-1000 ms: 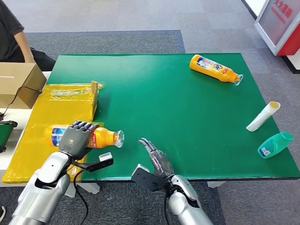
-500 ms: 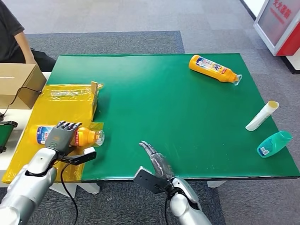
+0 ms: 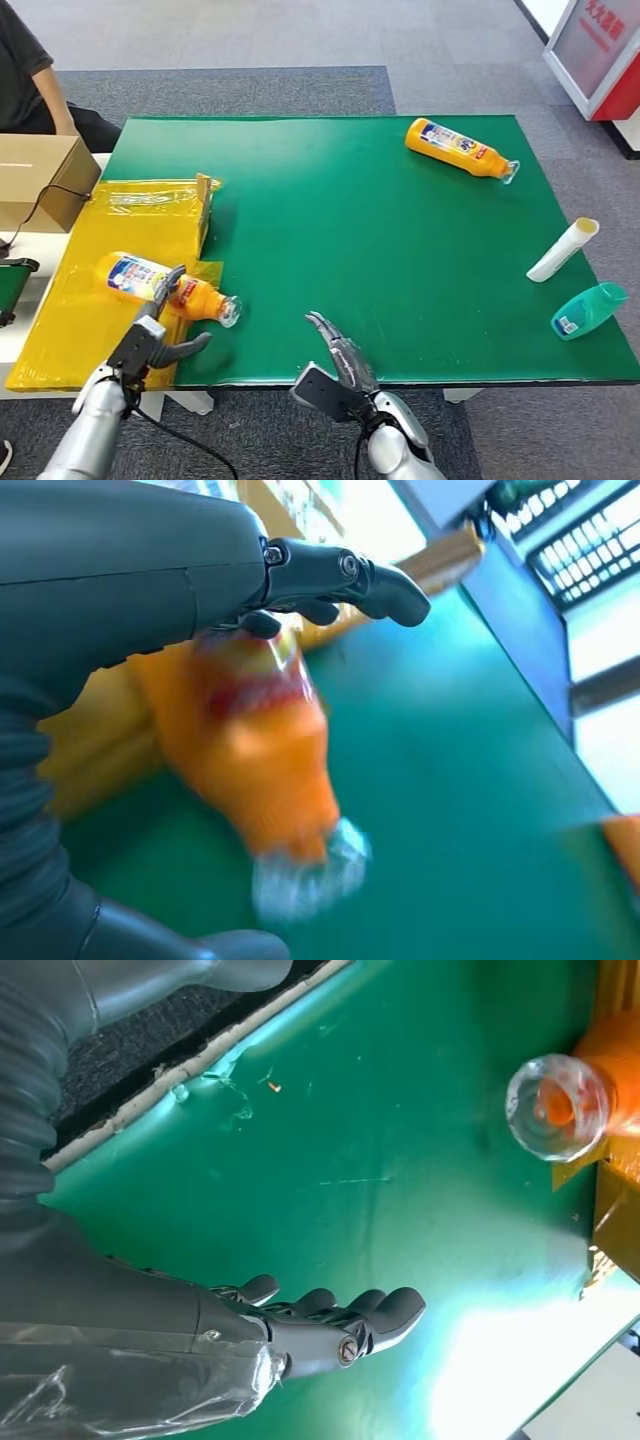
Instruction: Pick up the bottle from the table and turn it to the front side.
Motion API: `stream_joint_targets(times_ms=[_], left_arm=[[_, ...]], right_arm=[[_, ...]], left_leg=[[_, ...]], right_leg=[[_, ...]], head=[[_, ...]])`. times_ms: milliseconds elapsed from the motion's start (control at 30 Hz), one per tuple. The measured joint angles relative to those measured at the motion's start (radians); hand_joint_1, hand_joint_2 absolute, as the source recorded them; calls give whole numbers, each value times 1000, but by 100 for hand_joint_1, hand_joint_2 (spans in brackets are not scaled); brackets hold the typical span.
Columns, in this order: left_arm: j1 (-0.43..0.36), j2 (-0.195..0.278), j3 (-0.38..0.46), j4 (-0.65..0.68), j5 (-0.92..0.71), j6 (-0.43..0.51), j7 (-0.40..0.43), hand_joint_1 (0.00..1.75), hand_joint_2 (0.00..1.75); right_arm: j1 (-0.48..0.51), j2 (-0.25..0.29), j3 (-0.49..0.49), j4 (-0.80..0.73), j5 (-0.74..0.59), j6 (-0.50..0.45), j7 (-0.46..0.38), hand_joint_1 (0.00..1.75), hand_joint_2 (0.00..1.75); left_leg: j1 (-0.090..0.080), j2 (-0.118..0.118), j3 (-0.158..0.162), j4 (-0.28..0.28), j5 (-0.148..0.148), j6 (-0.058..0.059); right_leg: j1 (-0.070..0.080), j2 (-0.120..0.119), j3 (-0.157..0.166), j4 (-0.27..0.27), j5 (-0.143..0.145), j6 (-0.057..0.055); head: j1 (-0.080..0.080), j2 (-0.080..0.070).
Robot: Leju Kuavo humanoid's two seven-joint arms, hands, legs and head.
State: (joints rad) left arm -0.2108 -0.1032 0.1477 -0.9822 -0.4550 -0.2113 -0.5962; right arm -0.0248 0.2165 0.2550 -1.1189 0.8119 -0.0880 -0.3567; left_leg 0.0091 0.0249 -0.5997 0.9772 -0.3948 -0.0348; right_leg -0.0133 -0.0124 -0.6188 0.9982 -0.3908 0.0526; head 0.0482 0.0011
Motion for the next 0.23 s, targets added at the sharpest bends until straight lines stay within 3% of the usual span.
stream_joint_targets(times_ms=[133,233], left_arm=[[122,-64,29,-87,170,-121,-58,0,175],[168,-96,54,-92,272,-219,-67,0,175]], right_arm=[[23,-4,-4,-16,-8,-9,12,0,175],[31,-5,-5,-24,-12,-12,18,0,175]], left_leg=[[0,1,-1,0,-2,0],[0,1,-1,0,-2,1]], right_leg=[[0,1,-1,0,-1,0],[0,1,-1,0,-2,1]], head=[[0,0],[0,0]])
